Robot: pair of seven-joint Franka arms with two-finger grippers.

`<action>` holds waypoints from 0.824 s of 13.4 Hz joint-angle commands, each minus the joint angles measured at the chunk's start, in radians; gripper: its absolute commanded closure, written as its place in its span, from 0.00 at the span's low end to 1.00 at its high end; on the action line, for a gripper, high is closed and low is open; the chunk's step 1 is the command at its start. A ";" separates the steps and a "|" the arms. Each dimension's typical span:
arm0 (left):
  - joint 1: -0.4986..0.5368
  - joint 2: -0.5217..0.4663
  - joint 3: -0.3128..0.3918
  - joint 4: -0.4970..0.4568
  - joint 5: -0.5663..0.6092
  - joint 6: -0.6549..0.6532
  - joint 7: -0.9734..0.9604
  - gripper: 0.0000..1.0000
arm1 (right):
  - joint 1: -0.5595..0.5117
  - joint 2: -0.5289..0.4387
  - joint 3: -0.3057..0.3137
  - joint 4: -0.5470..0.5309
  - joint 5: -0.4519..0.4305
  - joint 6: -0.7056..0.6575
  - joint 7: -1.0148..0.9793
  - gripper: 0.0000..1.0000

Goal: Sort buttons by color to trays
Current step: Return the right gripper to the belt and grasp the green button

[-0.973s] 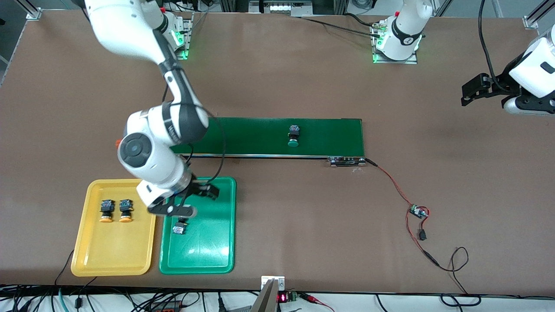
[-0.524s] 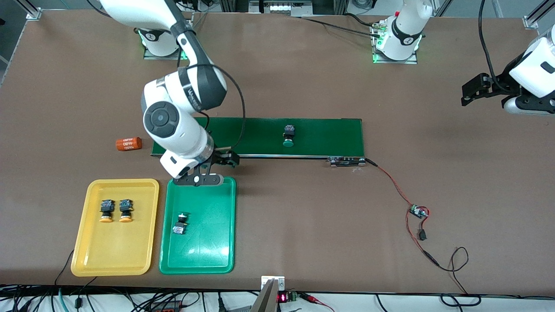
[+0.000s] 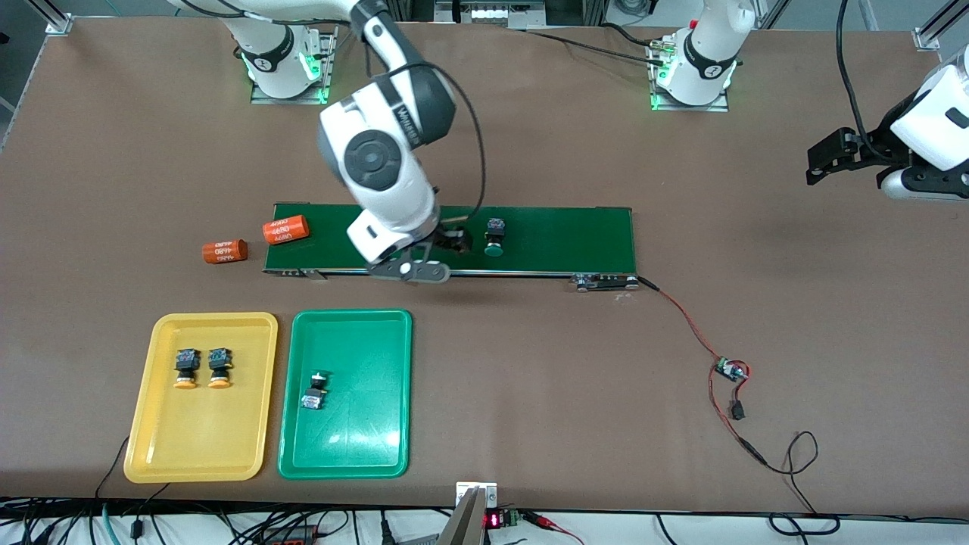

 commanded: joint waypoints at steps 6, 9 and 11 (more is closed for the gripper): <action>0.004 0.011 -0.001 0.030 0.010 -0.024 0.022 0.00 | 0.106 0.062 -0.009 -0.050 0.000 0.053 0.097 0.00; 0.004 0.011 -0.001 0.031 0.010 -0.024 0.022 0.00 | 0.130 0.098 -0.010 -0.046 0.002 0.087 0.106 0.00; 0.006 0.011 0.001 0.030 0.010 -0.024 0.022 0.00 | 0.135 0.132 -0.010 -0.046 0.002 0.128 0.117 0.00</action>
